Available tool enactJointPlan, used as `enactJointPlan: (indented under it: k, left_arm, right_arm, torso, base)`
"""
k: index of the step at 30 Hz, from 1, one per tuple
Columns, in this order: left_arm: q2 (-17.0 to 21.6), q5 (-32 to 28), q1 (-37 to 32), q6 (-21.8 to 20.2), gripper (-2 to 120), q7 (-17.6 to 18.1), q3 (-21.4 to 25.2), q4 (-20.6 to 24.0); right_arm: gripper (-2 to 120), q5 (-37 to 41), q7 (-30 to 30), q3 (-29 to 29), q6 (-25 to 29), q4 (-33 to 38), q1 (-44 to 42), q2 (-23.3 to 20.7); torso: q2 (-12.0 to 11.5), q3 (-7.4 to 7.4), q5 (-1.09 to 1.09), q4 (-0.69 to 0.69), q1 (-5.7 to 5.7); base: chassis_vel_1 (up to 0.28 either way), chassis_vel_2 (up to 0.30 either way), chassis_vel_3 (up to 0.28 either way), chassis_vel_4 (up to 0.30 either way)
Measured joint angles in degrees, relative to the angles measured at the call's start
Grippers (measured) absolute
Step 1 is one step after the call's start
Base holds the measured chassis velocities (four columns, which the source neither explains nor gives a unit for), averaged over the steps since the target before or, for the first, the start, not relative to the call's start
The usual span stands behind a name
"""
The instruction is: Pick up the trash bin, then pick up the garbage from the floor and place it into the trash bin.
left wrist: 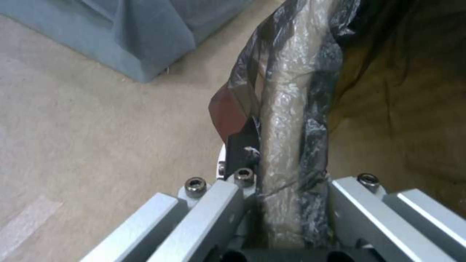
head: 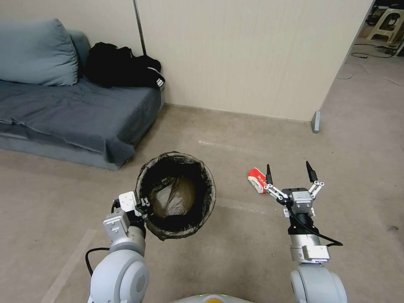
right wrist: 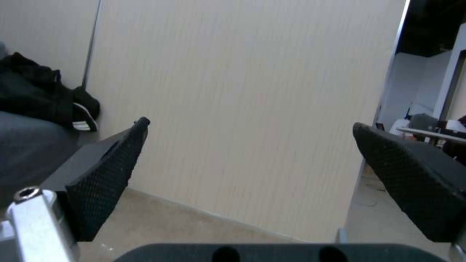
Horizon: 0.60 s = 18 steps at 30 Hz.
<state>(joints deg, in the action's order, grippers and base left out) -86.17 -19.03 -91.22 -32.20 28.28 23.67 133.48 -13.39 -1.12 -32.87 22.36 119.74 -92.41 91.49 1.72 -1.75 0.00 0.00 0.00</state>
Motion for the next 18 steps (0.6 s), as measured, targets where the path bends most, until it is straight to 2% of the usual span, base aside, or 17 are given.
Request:
enactJointPlan:
  k: [9,18]
  left_arm:
    - [-0.2,0.2,0.0,0.1,1,0.0,0.0,-0.3]
    - [0.3,0.0,0.5,1.3,1,-0.2,0.0,-1.2]
  right_arm:
    - [100,0.3,0.4,0.0,2.0,-0.6,0.7,-0.3]
    - [100,0.8,-0.2,0.6,1.3,-3.0,3.9,-3.2]
  torso:
    - [0.0,0.01,0.00,0.00,0.00]
    - [0.0,0.01,0.00,0.00,0.00]
  base:
    - [-0.032,0.049,0.039,-0.023]
    - [0.000,0.000,0.000,0.000]
